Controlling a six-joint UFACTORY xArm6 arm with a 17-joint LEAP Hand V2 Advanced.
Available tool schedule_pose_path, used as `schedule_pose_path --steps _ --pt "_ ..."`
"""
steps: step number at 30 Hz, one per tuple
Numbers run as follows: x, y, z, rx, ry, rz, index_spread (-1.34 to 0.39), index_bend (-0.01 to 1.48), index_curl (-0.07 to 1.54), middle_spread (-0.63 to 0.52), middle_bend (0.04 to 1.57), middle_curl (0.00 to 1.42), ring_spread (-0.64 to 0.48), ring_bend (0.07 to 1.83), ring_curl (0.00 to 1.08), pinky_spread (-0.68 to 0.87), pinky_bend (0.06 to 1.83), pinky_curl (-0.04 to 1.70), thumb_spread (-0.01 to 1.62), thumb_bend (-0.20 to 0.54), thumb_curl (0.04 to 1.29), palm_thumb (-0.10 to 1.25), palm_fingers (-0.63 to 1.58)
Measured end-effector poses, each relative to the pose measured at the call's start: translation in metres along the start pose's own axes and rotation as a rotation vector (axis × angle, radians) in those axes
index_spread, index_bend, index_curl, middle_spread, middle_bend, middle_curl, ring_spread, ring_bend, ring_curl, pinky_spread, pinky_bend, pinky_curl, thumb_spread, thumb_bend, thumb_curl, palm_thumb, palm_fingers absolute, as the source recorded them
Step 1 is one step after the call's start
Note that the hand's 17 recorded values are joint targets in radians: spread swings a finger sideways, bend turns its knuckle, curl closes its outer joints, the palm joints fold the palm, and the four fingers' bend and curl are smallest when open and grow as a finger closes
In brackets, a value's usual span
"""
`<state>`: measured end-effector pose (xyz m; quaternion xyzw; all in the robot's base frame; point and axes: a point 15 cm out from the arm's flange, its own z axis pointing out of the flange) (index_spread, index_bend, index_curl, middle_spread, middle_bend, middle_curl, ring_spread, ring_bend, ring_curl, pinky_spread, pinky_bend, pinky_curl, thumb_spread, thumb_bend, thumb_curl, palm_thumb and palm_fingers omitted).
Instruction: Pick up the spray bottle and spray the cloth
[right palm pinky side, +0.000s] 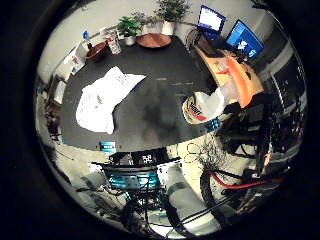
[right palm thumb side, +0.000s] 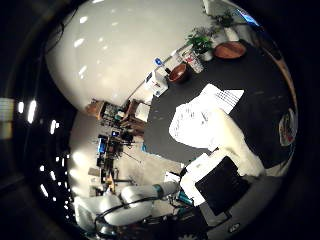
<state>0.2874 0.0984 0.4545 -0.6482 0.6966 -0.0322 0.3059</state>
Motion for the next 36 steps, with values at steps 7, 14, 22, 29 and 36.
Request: schedule_pose_path --steps 7,14,22,29,36 --pt "0.002 0.000 0.004 -0.014 0.005 0.001 -0.04 0.19 0.37 0.26 0.17 0.25 0.38 0.22 0.25 0.66 0.60 0.26 1.13 -0.013 0.60 0.93 0.16" --pt "0.003 -0.001 0.006 -0.017 0.008 0.001 -0.04 0.19 0.37 0.26 0.17 0.25 0.38 0.22 0.26 0.66 0.61 0.26 1.13 -0.015 0.60 0.92 0.16" --pt "0.001 -0.004 0.002 -0.009 0.011 -0.006 -0.04 0.19 0.37 0.26 0.17 0.25 0.38 0.22 0.26 0.66 0.61 0.26 1.12 -0.014 0.59 0.93 0.16" --pt "-0.009 -0.003 -0.011 0.028 0.027 -0.055 -0.05 0.19 0.37 0.26 0.17 0.25 0.38 0.23 0.25 0.66 0.61 0.26 1.12 -0.013 0.59 0.93 0.16" --pt "0.016 -0.019 -0.044 0.128 0.080 -0.019 -0.05 0.19 0.36 0.26 0.17 0.25 0.37 0.23 0.25 0.67 0.63 0.26 1.12 -0.014 0.59 0.92 0.17"
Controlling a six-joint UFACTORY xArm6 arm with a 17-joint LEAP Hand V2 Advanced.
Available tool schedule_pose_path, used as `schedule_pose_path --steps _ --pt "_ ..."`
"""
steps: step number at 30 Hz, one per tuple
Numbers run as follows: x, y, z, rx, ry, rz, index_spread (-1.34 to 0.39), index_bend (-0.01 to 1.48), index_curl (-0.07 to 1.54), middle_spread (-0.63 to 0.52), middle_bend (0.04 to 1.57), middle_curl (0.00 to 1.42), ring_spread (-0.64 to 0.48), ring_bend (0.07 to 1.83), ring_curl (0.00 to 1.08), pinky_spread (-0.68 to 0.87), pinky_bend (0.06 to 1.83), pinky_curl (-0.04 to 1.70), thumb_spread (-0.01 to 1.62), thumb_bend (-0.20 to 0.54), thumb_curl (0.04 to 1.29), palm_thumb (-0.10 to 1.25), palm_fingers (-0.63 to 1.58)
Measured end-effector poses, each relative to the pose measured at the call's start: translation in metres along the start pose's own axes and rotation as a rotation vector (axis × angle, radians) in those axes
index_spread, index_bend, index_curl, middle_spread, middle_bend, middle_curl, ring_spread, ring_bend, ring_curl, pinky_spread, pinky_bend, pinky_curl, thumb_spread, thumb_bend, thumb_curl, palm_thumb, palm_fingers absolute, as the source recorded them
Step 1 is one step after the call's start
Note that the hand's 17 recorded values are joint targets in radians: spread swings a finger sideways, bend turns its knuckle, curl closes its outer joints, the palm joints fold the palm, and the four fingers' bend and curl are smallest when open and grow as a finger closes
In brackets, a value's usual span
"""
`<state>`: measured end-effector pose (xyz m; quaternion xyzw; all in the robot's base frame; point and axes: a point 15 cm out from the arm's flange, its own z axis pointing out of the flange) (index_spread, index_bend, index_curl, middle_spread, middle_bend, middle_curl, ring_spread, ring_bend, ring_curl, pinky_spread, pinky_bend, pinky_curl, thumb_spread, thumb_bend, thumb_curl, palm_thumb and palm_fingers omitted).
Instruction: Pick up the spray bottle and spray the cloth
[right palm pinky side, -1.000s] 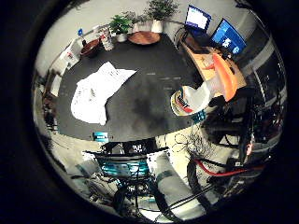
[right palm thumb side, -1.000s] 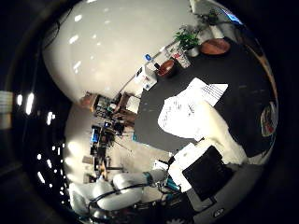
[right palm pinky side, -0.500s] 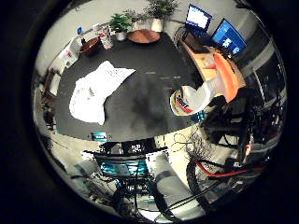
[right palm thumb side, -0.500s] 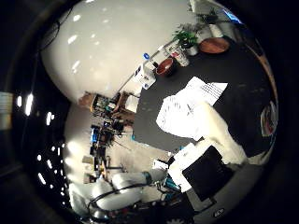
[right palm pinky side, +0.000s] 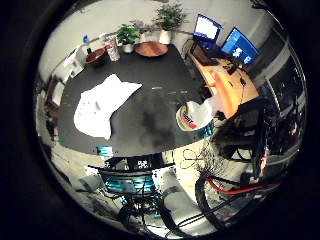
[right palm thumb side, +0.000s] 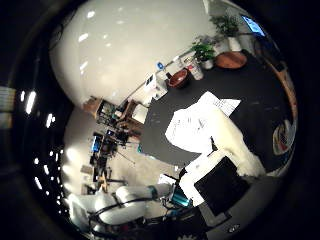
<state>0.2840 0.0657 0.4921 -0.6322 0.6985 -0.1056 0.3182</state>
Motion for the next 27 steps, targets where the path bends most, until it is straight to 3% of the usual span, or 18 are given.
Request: schedule_pose_path --steps 11,27 --pt "0.042 -0.013 -0.031 0.111 0.087 0.044 -0.03 0.18 0.36 0.26 0.17 0.25 0.38 0.24 0.26 0.67 0.65 0.26 1.12 -0.015 0.58 0.89 0.15" --pt "0.067 0.030 -0.046 0.107 0.107 0.041 0.09 0.16 0.31 0.31 0.18 0.27 0.38 0.30 0.27 0.65 0.75 0.28 1.16 -0.018 0.52 0.72 0.05"
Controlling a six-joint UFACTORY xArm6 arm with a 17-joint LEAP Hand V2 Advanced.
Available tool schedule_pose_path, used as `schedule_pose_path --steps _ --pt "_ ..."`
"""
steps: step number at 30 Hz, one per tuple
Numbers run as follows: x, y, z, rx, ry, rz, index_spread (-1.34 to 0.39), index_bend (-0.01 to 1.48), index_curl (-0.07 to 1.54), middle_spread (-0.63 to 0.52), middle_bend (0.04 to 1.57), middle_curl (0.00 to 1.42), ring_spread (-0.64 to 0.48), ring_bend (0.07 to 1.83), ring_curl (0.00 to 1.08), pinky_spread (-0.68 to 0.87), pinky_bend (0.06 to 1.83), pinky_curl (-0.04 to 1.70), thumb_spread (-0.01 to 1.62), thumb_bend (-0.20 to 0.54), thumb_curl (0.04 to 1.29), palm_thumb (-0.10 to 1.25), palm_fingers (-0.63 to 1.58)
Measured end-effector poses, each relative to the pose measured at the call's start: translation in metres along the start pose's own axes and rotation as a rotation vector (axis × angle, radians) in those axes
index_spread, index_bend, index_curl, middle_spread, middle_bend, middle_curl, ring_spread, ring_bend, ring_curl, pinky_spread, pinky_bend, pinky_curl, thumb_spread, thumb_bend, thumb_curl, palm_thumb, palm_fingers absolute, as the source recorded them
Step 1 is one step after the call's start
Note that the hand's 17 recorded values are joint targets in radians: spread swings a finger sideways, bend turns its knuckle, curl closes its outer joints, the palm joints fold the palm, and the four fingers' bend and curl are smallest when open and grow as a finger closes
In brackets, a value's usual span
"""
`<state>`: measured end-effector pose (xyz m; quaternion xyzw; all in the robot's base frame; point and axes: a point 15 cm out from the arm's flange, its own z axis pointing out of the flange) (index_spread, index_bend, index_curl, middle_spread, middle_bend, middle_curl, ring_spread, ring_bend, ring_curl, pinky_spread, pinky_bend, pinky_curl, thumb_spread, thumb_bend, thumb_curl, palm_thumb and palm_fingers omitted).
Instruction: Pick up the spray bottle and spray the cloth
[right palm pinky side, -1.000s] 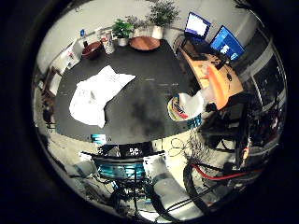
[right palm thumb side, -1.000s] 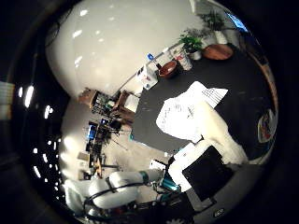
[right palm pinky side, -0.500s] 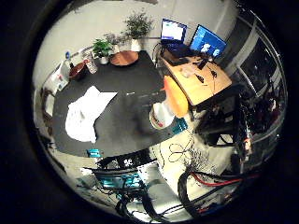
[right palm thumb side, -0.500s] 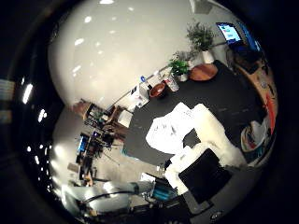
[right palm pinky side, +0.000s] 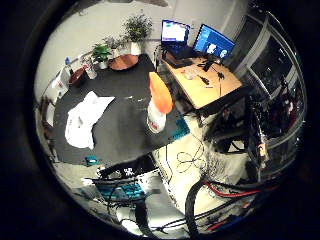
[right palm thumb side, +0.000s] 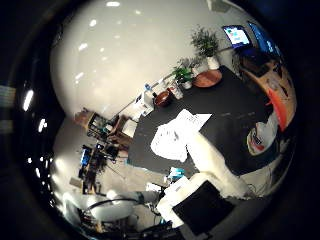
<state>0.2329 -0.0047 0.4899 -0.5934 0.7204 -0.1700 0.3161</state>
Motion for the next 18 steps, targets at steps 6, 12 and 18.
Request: schedule_pose_path --steps 6,12,18 --pt "0.016 0.010 0.018 -0.002 -0.002 0.028 0.10 0.17 0.30 0.32 0.18 0.27 0.39 0.32 0.27 0.64 0.78 0.28 1.16 -0.019 0.52 0.69 0.03" --pt "0.038 0.010 0.022 0.022 0.032 0.065 0.11 0.17 0.30 0.32 0.18 0.27 0.39 0.32 0.27 0.64 0.81 0.28 1.16 -0.018 0.51 0.68 0.02" --pt "0.061 -0.001 0.014 0.082 0.093 0.082 0.10 0.18 0.31 0.32 0.18 0.27 0.39 0.32 0.26 0.64 0.82 0.27 1.16 -0.017 0.51 0.68 0.02"
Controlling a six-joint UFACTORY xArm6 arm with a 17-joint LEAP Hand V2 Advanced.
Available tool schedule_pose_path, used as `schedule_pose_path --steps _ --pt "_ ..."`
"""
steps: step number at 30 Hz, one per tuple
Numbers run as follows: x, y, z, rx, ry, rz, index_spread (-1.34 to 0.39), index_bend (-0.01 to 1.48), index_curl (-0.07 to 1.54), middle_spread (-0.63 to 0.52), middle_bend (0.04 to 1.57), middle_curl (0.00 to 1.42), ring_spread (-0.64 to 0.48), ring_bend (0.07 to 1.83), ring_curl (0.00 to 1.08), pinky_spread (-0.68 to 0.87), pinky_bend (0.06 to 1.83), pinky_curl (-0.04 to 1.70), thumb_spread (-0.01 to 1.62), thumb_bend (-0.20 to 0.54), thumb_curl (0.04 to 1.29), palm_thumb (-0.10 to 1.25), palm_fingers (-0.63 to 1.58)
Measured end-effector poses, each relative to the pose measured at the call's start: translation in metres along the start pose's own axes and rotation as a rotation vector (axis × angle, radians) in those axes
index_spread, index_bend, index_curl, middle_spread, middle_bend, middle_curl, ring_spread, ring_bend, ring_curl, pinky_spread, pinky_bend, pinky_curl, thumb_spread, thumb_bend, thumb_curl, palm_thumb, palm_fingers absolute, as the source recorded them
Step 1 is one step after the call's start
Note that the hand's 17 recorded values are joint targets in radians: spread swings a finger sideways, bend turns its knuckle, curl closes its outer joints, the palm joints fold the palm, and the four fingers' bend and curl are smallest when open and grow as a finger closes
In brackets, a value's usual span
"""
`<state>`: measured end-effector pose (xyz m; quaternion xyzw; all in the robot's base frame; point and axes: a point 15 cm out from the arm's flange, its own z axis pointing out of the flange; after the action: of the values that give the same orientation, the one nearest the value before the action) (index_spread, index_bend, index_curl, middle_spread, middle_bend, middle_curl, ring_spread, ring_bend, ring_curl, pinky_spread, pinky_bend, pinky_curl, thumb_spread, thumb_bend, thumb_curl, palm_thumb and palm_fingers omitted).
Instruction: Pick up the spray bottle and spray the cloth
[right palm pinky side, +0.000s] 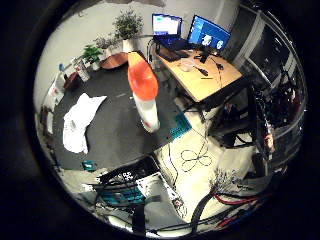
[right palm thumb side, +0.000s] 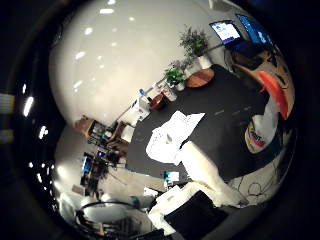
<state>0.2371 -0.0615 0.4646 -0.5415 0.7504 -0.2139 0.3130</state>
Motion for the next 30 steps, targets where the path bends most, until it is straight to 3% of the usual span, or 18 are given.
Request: schedule_pose_path --steps 10,16,30 --pt "0.036 -0.011 -0.009 0.066 0.102 0.025 0.08 0.17 0.32 0.32 0.18 0.27 0.39 0.30 0.25 0.64 0.82 0.26 1.13 -0.018 0.51 0.70 0.02" --pt "0.069 -0.001 0.008 0.065 0.149 0.096 0.11 0.17 0.31 0.33 0.18 0.27 0.39 0.31 0.25 0.63 0.84 0.27 1.14 -0.019 0.50 0.69 0.00" --pt "0.109 0.024 0.060 0.144 0.044 0.224 0.12 0.17 0.31 0.34 0.18 0.27 0.39 0.32 0.26 0.64 0.90 0.27 1.13 -0.018 0.50 0.68 0.01"
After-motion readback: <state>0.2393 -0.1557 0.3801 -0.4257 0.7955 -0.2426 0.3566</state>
